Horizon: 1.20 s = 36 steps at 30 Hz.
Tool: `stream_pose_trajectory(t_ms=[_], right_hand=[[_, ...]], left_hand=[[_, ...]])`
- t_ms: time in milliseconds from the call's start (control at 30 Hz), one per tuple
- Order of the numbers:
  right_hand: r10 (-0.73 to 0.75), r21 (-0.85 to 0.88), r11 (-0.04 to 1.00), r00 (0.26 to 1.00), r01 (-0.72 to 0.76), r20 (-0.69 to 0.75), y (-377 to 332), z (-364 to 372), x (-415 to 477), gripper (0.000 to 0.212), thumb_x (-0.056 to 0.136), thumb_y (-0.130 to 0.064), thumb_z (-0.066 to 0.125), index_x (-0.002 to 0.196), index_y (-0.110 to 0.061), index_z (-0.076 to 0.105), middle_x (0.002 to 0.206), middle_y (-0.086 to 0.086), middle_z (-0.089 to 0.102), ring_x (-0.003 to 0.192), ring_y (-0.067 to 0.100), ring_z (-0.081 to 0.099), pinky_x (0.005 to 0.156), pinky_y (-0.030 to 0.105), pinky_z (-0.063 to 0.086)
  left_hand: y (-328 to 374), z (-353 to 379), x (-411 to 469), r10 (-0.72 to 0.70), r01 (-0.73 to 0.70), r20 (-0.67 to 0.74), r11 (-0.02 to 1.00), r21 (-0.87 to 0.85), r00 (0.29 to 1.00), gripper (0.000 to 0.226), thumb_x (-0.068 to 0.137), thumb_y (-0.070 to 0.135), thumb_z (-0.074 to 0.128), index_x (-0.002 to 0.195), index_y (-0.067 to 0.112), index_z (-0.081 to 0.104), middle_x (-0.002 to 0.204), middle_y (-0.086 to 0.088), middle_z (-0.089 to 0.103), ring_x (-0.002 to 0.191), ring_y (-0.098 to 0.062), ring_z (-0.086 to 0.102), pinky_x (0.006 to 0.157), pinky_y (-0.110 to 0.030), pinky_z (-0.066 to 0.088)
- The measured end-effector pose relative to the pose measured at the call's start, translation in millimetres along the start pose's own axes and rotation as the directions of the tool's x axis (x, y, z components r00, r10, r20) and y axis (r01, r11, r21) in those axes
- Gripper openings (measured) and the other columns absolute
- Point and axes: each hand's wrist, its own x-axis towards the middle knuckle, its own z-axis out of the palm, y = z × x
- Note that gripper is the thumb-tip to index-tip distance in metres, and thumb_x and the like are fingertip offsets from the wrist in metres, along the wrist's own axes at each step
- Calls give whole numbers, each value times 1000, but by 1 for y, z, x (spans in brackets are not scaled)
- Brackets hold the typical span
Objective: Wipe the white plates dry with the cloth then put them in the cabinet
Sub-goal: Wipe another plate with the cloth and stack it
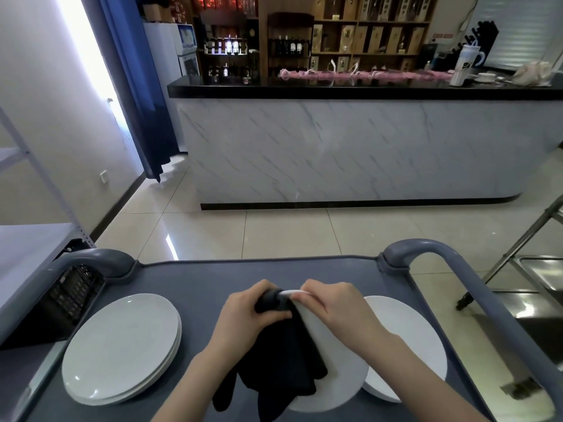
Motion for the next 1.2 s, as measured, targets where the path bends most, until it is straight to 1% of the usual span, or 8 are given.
stream_pose_trajectory(t_ms=[167,333,500,600,733,867,1000,1200], right_hand=[[244,407,907,921,-107,-303,9,21,-18,43,93,-51,45,77,-15,61,58,4,53,53,14,44,53,24,35],[608,695,682,704,-227,-366,4,38,-24,31,96,-46,46,77,-26,59,69,6,55,56,5,40,53,18,35],[412,555,813,849,-179,-330,13,17,-22,30,95,-46,43,75,-24,50,61,-1,47,54,5,38,51,17,33],[211,389,915,947,-105,-241,19,-5,-12,36,94,-49,43,74,-21,47,57,-3,42,53,9,39,51,19,31],[42,174,984,999,-38,-25,11,-10,-3,36,95,-53,43,86,-22,57,61,-6,52,65,14,51,58,23,37],[170,340,938,944,-67,-282,11,-8,-7,40,99,-47,47,81,-14,61,62,5,56,59,16,48,55,22,35],[526,648,746,734,-157,-429,6,3,-7,31,102,-35,49,73,-25,55,61,-5,51,55,3,40,52,16,34],[333,534,829,914,-165,-234,21,-8,-11,16,88,-53,52,94,-41,61,80,-22,68,67,-2,60,59,9,42]], left_hand=[[-12,-4,-7,-194,161,-210,973,-164,958,22,75,33,81,84,43,63,80,17,68,77,1,62,66,-10,44],[-23,9,-25,-472,334,-228,824,-458,852,17,80,40,71,80,24,64,81,-1,70,82,-22,65,77,-40,53],[-25,-3,-21,-356,289,-190,907,-305,915,41,67,52,70,69,17,50,65,-8,53,59,-10,45,60,-29,38],[-18,-13,-10,-175,159,-101,975,-152,979,31,73,34,82,70,32,51,61,9,54,56,-1,46,55,-14,36],[-3,-12,6,-4,-2,84,998,66,996,39,71,32,85,72,42,48,67,22,57,63,1,51,58,-13,37],[0,-15,12,-100,86,-104,988,-131,990,24,70,40,79,80,31,59,74,11,64,67,1,55,63,-14,42],[0,-3,2,-385,244,-234,850,-466,893,16,77,38,71,84,26,64,83,2,70,80,-14,66,72,-29,52],[-9,-13,-10,-315,221,-264,918,-330,912,21,72,35,76,75,24,58,67,6,59,61,-1,50,60,-16,42]])
